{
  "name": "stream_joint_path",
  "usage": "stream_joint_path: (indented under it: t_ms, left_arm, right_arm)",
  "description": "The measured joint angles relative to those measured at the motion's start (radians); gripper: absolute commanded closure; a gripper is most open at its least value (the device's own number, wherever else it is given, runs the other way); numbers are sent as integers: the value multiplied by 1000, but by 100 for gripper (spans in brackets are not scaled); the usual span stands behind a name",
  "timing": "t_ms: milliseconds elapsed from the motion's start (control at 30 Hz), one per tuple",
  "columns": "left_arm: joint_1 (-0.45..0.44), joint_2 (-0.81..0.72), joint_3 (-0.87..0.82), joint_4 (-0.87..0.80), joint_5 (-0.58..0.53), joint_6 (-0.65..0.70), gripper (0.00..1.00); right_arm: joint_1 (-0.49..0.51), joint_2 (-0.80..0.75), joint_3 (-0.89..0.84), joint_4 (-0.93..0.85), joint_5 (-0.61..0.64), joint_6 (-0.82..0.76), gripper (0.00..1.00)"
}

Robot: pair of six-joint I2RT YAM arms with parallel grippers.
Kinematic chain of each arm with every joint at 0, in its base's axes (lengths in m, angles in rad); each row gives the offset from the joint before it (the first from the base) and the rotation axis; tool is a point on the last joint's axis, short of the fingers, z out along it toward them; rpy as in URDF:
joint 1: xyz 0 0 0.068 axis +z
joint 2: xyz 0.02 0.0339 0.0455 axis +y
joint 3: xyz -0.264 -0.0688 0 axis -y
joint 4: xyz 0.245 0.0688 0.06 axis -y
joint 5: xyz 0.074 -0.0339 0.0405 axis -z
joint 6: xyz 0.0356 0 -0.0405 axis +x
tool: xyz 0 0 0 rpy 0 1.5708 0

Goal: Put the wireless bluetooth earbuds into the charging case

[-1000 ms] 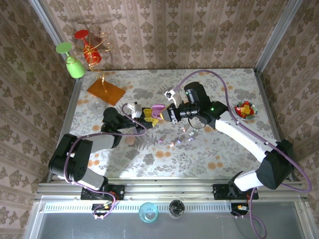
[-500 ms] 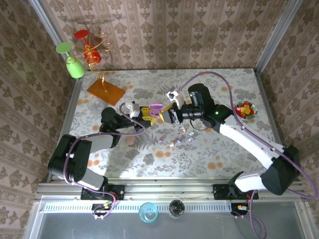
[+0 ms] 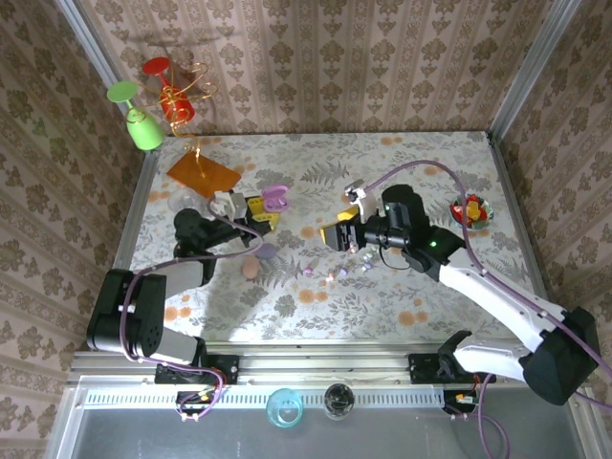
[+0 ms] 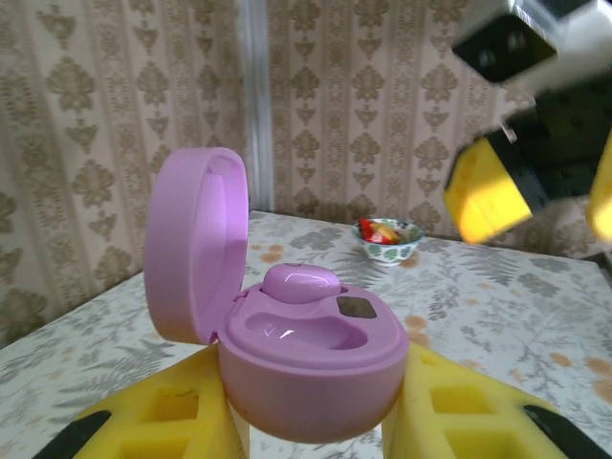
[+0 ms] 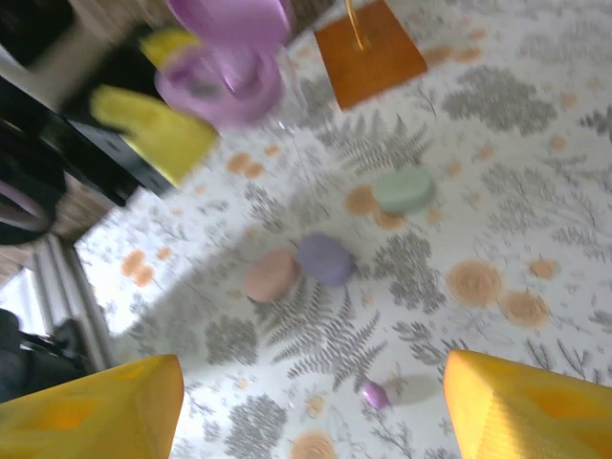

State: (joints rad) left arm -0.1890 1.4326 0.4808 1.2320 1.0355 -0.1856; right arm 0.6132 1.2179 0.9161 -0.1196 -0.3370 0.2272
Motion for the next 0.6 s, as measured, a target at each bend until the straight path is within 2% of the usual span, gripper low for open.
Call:
stream_joint_path:
  t_ms: [133,267,600]
  left_arm:
    - [63,-1,-1,4,0,-1,73]
    - [113,-13,-1,4,-3,-2,73]
    - [213,-40,-1,11,-3,-21,73]
  right_arm:
    - [56,142,52,-106,43,-89,25]
    - [114,335,183,-233,100,-161,25]
    - [168,720,519,-502,239,-199,29]
